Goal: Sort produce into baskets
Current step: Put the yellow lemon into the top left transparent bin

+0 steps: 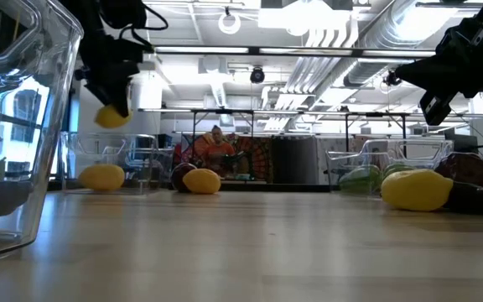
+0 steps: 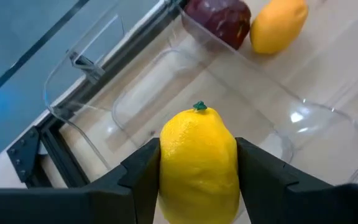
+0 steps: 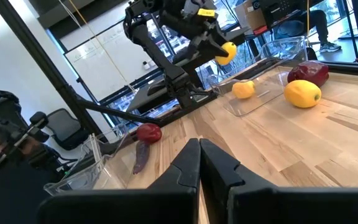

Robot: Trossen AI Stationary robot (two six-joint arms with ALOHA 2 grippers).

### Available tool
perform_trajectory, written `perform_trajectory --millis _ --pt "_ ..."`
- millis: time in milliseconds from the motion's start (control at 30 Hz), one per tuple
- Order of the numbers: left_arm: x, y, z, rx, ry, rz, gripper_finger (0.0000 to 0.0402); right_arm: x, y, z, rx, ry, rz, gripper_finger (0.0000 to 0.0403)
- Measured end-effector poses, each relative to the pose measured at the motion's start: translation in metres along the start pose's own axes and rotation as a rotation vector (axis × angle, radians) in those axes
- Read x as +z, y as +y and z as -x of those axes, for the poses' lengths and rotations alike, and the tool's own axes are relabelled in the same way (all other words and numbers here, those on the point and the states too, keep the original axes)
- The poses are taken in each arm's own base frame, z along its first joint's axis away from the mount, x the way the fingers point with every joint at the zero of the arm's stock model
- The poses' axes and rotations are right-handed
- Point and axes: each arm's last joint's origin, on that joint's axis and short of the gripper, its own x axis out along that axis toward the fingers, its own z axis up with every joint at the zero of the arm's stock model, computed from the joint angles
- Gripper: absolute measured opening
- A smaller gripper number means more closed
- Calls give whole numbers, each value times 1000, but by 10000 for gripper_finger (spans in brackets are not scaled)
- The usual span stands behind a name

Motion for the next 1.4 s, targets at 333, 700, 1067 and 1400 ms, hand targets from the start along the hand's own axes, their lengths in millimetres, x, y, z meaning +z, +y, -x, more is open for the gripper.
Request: perform_trajectory --millis 333,700,1067,1400 --pt "2 7 -4 19 6 67 175 0 0 0 0 0 0 0" --pt "3 6 -4 -14 0 57 192 0 0 0 0 0 0 0" --pt "5 4 -4 -60 -9 -50 311 0 0 0 0 0 0 0" --pt "-1 -1 -2 -213 61 -98 324 0 0 0 0 0 0 0"
